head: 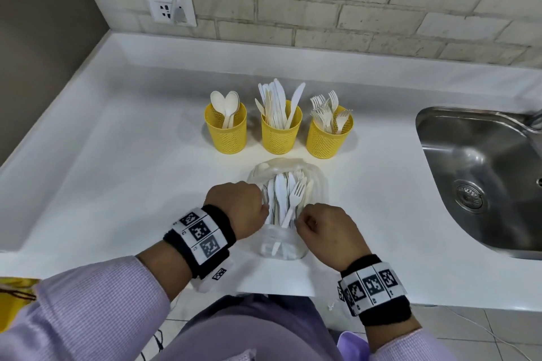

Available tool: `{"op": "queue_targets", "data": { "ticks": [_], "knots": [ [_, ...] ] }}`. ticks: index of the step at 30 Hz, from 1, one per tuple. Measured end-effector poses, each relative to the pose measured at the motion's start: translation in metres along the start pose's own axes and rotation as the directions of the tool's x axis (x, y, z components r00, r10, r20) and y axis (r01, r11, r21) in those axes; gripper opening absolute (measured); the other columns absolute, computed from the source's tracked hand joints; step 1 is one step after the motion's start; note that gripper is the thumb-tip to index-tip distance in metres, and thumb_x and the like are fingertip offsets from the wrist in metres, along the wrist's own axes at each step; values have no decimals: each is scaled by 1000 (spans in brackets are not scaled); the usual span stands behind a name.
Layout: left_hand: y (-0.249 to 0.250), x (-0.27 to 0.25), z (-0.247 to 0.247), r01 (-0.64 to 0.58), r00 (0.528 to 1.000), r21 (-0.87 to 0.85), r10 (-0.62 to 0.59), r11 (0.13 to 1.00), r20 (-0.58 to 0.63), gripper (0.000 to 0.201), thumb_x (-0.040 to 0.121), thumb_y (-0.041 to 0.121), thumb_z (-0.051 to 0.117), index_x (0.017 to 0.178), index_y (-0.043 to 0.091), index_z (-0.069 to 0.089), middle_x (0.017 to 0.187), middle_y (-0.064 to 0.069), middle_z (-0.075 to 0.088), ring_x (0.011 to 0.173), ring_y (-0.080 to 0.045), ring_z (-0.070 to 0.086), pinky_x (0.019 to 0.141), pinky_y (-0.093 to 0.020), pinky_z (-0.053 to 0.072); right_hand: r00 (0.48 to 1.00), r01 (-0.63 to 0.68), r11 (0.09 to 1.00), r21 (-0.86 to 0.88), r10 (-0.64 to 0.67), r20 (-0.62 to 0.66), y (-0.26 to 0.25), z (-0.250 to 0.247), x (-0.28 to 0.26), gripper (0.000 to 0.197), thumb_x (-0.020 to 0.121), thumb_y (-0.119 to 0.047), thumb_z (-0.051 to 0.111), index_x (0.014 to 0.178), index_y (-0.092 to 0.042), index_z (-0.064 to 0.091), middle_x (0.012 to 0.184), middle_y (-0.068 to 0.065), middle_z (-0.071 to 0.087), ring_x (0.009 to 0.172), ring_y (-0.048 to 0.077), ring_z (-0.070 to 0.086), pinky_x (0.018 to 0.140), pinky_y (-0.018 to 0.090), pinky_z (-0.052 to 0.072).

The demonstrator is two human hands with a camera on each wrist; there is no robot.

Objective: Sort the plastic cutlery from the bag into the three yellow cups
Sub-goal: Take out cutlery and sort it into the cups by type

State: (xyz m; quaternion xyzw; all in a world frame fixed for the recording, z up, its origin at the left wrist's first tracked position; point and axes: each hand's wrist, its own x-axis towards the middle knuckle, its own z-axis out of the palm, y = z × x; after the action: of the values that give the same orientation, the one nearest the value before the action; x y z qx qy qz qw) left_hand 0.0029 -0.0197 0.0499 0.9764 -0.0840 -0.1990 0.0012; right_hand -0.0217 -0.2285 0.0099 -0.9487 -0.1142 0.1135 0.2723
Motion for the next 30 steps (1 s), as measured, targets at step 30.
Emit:
{"op": "queue_targets", "data": {
  "ticks": [30],
  "knots": [
    [15, 38, 25, 221, 965, -694, -256, 685, 54, 38, 82, 30, 74, 57, 13, 52, 55, -1, 52, 56, -18, 50, 52, -28, 36, 964, -252, 956, 150, 233, 131, -9, 4, 52, 45, 89, -44, 70, 63, -14, 50, 61, 0, 55, 60, 16, 54, 49, 28, 31]
  ]
}}
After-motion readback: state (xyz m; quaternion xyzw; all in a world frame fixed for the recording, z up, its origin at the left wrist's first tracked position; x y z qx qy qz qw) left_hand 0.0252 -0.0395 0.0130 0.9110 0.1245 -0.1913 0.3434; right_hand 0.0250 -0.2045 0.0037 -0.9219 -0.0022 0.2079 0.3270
